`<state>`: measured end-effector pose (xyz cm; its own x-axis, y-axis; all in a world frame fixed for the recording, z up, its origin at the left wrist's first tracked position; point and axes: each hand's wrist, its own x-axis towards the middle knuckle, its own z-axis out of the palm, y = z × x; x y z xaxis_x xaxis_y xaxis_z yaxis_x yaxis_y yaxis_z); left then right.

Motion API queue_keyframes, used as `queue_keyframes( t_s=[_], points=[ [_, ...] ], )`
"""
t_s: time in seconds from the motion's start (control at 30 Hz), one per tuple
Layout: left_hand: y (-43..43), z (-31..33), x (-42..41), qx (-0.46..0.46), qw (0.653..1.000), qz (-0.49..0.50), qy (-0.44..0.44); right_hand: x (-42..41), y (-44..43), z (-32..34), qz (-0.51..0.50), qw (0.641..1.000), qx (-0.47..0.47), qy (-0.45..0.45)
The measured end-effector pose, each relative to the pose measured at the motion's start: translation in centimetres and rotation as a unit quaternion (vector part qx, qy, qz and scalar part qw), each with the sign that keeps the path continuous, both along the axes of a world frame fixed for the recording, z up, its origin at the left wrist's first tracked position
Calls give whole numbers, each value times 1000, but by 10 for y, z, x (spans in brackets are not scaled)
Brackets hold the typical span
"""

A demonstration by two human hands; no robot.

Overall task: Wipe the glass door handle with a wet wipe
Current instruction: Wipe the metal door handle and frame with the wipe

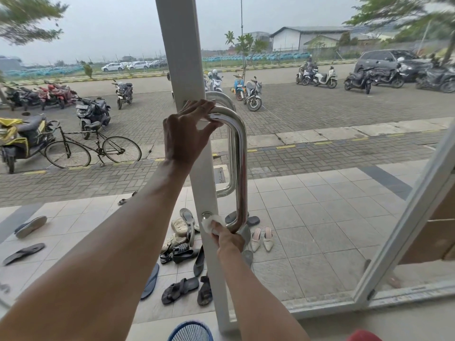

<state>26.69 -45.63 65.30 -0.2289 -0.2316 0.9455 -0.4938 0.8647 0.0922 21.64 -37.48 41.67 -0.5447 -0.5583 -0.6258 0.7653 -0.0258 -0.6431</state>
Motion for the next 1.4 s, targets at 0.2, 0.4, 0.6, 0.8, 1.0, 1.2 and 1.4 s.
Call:
queue_keyframes(
  t_s=[0.2,0.4,0.6,0.8,1.0,1.2,1.4],
  points=[
    [5,0,1,16,1000,-6,10,-17,4,-14,8,994,11,107],
    [8,0,-1,23,1000,0,12,-34,5,-28,15,974,41,223],
    [7,0,-1,29,1000,-5,7,-50,14,-19,13,904,71,422],
    [11,0,-2,37,999,-4,12,-61,20,8,22,787,104,607],
    [13,-2,-3,35,999,-4,16,-67,26,58,-79,711,-3,699],
    [10,-3,-3,35,999,0,20,-69,25,10,-7,755,50,654],
    [10,-4,-3,39,999,1,19,-76,28,-10,82,765,115,628]
  ],
)
